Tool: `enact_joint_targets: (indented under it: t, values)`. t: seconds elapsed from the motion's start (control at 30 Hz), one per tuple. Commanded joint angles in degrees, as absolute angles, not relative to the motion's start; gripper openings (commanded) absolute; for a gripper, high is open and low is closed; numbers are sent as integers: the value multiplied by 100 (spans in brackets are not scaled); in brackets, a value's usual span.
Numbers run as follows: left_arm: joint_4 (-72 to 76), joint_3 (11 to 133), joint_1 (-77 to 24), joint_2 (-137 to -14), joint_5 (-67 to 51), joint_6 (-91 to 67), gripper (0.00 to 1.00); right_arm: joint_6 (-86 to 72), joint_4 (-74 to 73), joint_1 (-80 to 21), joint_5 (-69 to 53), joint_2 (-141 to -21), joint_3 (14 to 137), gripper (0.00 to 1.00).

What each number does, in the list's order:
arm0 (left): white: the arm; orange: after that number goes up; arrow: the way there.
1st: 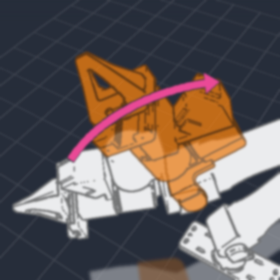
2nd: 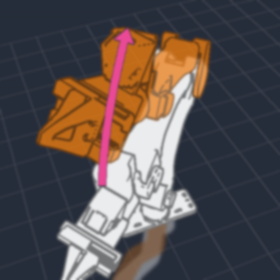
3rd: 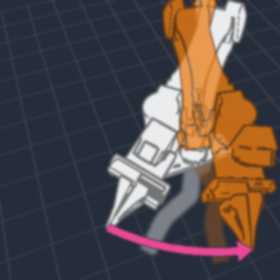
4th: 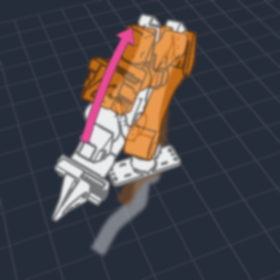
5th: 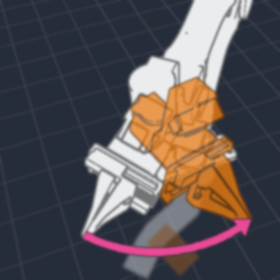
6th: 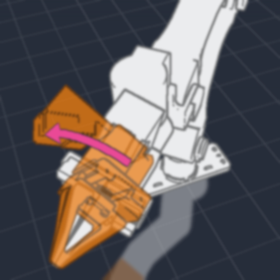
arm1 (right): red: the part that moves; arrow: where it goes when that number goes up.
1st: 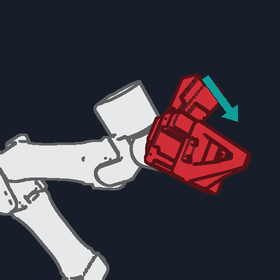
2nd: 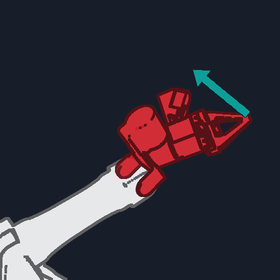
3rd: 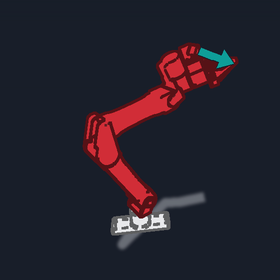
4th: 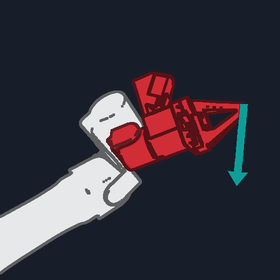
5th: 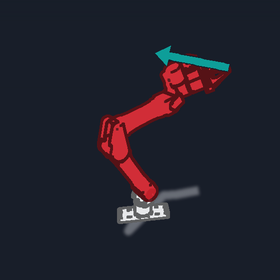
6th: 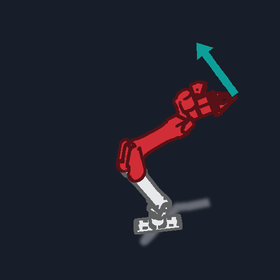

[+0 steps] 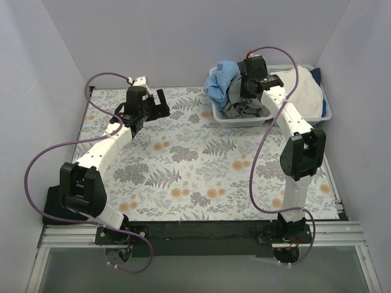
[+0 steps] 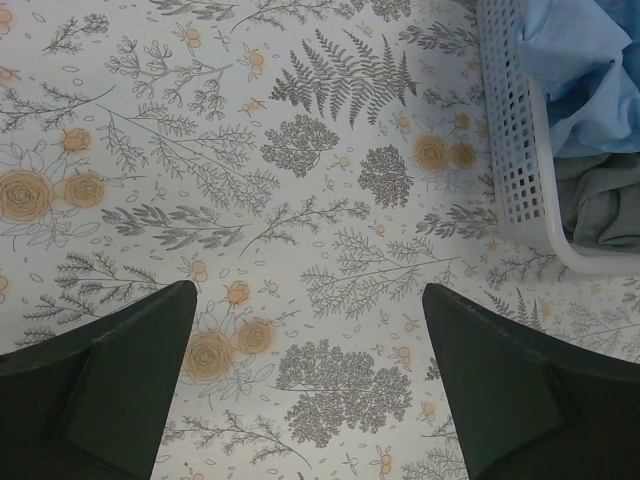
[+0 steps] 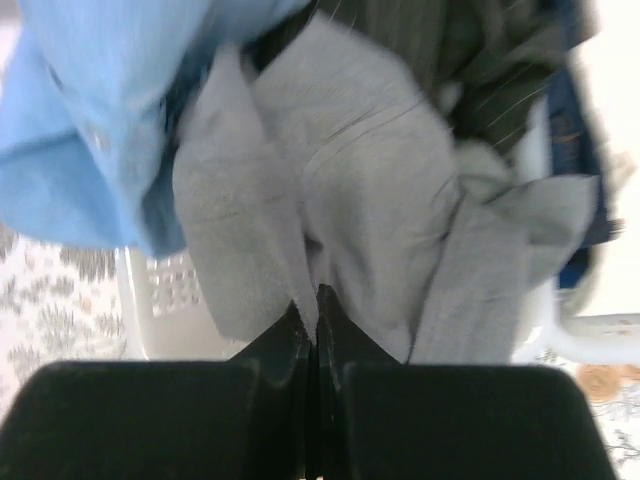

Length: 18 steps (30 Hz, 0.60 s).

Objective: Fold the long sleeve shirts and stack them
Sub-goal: Grab the shirt from the pile

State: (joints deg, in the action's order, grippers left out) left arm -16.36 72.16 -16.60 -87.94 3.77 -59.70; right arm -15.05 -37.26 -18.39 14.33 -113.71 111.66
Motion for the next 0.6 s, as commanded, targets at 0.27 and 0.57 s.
enact_joint_targets:
  t: [0.27,0.57]
  values:
    - [-1661,7743,-1626,-8956,-228,-6187,98,-1310,-2324,-1819,3568,-9907,12314,1]
    - [-1608,7928,-1626,-9176,-378,-6381,98,499,163,-2601,3121,-8817,11620,1]
